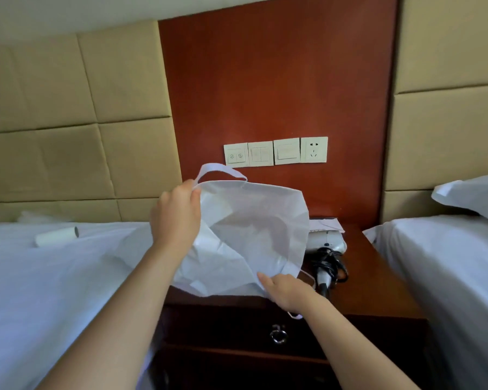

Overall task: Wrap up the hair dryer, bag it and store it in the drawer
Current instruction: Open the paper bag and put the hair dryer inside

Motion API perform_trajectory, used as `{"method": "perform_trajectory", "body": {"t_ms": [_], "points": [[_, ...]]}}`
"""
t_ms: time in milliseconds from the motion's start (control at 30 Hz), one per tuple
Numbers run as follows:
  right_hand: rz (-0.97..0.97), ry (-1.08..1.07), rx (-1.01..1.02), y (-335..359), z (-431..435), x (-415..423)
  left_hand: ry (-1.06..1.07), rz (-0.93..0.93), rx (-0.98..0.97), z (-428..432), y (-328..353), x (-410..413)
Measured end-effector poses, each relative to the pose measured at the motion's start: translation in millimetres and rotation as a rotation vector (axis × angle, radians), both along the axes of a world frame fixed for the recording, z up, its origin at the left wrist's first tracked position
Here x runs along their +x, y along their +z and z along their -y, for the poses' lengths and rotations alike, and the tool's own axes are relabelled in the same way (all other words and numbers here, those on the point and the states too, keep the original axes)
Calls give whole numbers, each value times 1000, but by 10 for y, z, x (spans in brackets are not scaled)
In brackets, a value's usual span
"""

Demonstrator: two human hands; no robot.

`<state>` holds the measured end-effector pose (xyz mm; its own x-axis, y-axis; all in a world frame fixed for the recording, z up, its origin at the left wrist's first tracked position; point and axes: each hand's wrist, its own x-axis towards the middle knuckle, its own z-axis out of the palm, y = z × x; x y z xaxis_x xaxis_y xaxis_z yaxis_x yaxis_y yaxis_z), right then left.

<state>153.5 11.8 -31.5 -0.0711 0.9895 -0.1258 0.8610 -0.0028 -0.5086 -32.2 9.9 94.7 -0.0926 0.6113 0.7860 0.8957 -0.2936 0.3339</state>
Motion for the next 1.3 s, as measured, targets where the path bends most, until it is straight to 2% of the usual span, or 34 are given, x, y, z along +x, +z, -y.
{"method": "perform_trajectory", "body": {"t_ms": [67,200,300,500,700,833,1067,1167,1300], "points": [[-66,-3,-9,6,51,54,-2,41,46,87,125,10],[-63,9,34,106,168,182,-10,54,85,202,319,-29],[-102,31,128,223,270,290,5,-21,-43,158,347,-76],[-86,112,262,252,377,338,-221,-151,-321,144,260,-63],[3,261,328,189,204,54,-316,-276,-493,103,265,17],[51,274,396,118,-3,-173,-347,-389,-468,94,336,0],[146,253,401,22,-272,-655,-407,-462,-411,271,526,-149],[178,283,331,-51,-319,-853,-429,-433,-342,292,621,-290],[240,283,155,-206,-336,-922,-389,-251,-278,312,681,-427]]}}
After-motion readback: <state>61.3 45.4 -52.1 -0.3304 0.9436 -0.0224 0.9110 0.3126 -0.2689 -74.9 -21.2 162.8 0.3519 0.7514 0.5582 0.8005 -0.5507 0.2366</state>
